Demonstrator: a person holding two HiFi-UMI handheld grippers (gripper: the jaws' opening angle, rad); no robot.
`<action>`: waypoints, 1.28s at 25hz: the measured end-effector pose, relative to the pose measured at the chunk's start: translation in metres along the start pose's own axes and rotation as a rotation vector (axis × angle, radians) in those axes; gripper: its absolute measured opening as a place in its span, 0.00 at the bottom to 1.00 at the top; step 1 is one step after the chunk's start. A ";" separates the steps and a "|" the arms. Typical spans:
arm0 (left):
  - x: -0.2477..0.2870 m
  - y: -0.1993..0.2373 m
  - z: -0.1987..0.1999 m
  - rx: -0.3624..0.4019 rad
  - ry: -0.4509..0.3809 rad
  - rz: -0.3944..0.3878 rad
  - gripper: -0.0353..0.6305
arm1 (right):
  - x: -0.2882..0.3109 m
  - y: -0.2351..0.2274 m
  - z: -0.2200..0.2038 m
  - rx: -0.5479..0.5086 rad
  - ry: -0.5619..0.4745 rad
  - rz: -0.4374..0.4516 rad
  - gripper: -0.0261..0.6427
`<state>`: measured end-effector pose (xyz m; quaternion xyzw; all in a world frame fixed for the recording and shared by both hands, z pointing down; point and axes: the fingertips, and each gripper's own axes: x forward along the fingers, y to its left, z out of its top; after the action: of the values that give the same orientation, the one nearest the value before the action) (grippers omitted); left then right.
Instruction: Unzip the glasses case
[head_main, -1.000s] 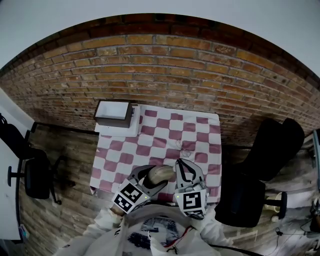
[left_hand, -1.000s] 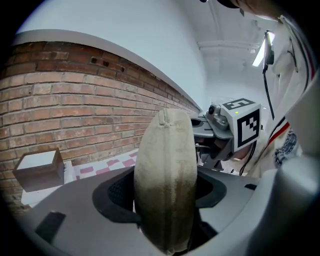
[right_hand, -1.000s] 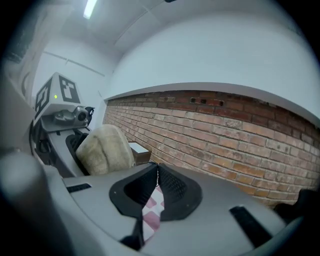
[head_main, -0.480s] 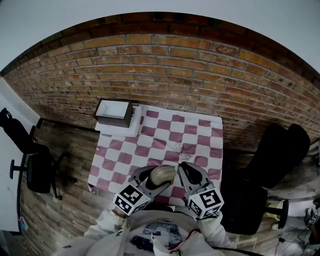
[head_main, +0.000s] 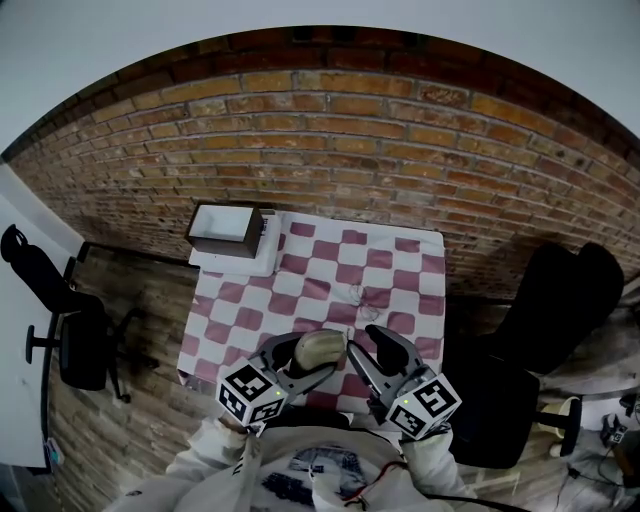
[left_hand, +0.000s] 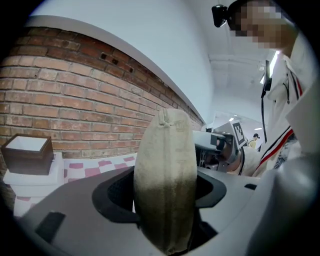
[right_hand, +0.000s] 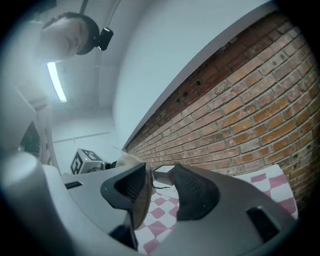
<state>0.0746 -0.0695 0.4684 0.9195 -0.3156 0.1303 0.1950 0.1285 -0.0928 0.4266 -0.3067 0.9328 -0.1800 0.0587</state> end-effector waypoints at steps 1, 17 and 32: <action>0.001 0.000 -0.001 -0.010 0.000 -0.006 0.49 | -0.002 0.001 0.001 0.017 -0.010 0.020 0.30; 0.012 -0.028 -0.005 0.026 0.027 -0.181 0.49 | 0.004 0.043 -0.002 -0.024 0.073 0.356 0.47; 0.019 -0.040 -0.011 0.014 0.054 -0.272 0.49 | 0.013 0.058 -0.012 -0.088 0.123 0.426 0.47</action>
<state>0.1130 -0.0453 0.4743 0.9512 -0.1817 0.1296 0.2130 0.0832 -0.0539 0.4168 -0.0934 0.9853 -0.1410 0.0250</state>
